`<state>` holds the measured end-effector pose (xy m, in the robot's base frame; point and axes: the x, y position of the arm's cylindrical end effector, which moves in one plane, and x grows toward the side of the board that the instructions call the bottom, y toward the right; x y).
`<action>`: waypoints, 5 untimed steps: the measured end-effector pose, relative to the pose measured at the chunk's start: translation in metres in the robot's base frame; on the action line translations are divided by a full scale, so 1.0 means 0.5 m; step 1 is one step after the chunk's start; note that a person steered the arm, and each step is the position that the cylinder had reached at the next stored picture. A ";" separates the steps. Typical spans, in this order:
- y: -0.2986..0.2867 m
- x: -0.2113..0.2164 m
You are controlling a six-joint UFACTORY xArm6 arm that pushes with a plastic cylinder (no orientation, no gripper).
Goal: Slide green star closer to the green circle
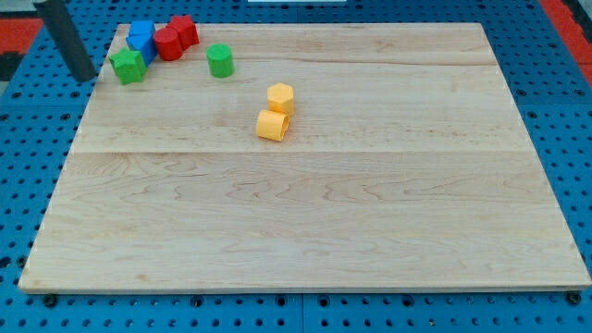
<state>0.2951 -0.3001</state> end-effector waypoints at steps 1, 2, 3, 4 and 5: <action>0.044 -0.018; 0.183 -0.013; 0.251 -0.009; 0.189 0.032; 0.227 0.057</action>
